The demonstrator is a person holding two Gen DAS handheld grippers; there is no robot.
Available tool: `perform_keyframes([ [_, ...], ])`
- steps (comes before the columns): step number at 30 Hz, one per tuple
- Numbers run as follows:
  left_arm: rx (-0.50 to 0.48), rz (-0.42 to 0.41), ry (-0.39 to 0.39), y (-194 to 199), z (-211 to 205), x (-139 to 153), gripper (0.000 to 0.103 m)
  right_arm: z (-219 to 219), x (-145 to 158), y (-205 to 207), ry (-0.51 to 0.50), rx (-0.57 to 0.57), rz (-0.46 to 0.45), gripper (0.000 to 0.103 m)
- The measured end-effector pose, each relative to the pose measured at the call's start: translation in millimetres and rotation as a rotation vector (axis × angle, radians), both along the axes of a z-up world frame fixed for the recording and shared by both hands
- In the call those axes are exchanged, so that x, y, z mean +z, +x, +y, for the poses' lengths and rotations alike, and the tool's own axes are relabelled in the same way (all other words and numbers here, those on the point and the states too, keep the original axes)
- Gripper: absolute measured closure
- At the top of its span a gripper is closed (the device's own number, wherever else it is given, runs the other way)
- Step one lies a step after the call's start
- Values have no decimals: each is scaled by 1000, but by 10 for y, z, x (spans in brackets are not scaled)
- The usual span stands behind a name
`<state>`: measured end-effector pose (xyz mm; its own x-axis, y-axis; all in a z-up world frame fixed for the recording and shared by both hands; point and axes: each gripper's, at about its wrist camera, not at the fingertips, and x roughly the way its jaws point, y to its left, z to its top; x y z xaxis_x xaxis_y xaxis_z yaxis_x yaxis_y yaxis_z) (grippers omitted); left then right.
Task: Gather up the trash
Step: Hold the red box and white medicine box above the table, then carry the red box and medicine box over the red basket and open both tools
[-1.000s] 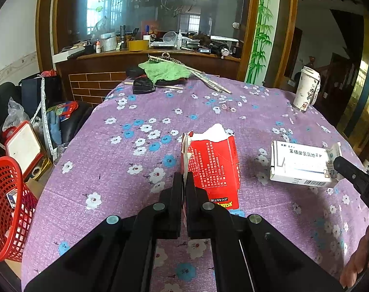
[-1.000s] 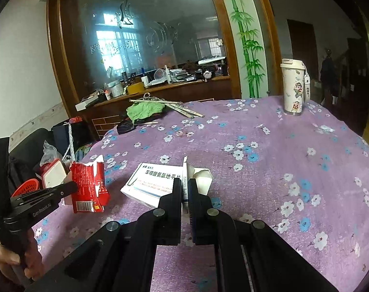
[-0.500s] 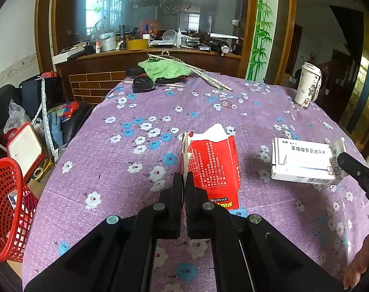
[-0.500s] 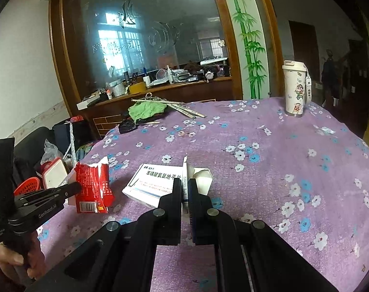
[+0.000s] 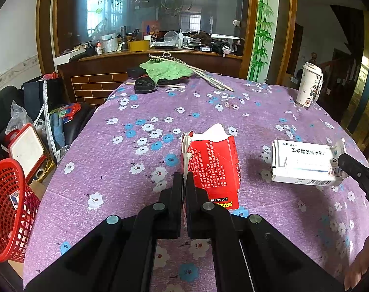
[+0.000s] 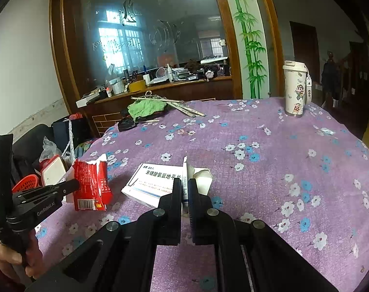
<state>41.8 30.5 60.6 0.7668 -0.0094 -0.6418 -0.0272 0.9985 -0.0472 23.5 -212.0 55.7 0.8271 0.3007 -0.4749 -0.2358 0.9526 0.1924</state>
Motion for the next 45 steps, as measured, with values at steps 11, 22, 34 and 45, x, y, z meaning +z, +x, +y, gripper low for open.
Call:
perform_keyframes([
  [11, 12, 27, 5, -21, -58, 16, 101, -58, 53, -6, 28, -31, 2, 97],
  [22, 81, -55, -23, -561, 455, 457, 101, 376, 306, -319, 33, 42, -15, 97],
  [34, 325, -95, -32, -1376, 2071, 632, 101, 2262, 613, -619, -19, 359, -45, 97],
  [45, 460, -5, -79, -1486, 3069, 258, 92, 3846, 369, -570, -135, 522, 12, 94],
])
